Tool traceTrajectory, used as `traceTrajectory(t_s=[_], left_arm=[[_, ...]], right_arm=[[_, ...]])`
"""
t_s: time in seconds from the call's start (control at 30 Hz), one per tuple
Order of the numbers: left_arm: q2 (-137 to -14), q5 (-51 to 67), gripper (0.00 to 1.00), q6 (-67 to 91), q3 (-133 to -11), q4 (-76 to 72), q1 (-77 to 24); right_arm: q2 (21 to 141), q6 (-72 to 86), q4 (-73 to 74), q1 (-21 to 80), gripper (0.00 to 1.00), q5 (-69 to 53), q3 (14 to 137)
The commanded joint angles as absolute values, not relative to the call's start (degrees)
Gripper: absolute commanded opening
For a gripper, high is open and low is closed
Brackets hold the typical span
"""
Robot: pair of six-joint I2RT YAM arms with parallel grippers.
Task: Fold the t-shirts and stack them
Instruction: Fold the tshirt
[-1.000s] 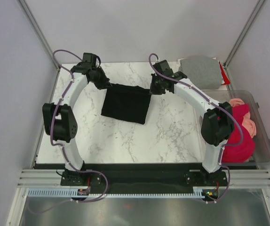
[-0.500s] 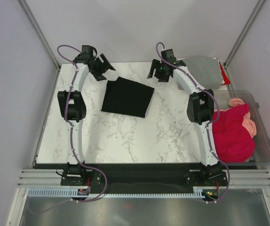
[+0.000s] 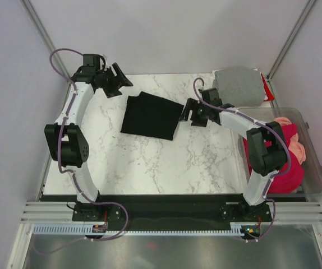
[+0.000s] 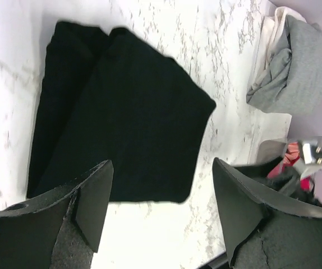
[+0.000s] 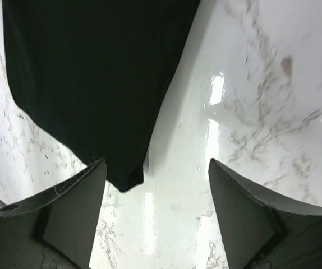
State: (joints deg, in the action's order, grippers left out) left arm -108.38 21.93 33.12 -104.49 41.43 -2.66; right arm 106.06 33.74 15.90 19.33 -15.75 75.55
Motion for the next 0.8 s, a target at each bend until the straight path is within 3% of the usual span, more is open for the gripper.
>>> traceTrajectory(t_s=[0.0, 0.2, 0.47, 0.77], left_arm=[[-117.14, 26.88, 0.78, 26.99, -105.55, 34.28, -2.37], [-133.3, 30.5, 0.79, 23.56, -119.33, 31.73, -2.9], [-145.54, 33.66, 0.79, 23.91, -129.81, 27.95, -4.48], [-141.7, 29.97, 0.75, 23.21, -122.63, 20.4, -5.89]], right_arm=[[99.17, 36.12, 8.36, 21.27, 0.81, -18.28, 66.4], [85.01, 36.48, 7.03, 22.76, 0.82, -17.84, 52.5], [68.05, 35.68, 10.81, 22.76, 0.83, -16.52, 42.02], [60.3, 36.13, 12.13, 22.76, 0.83, -17.84, 34.54]])
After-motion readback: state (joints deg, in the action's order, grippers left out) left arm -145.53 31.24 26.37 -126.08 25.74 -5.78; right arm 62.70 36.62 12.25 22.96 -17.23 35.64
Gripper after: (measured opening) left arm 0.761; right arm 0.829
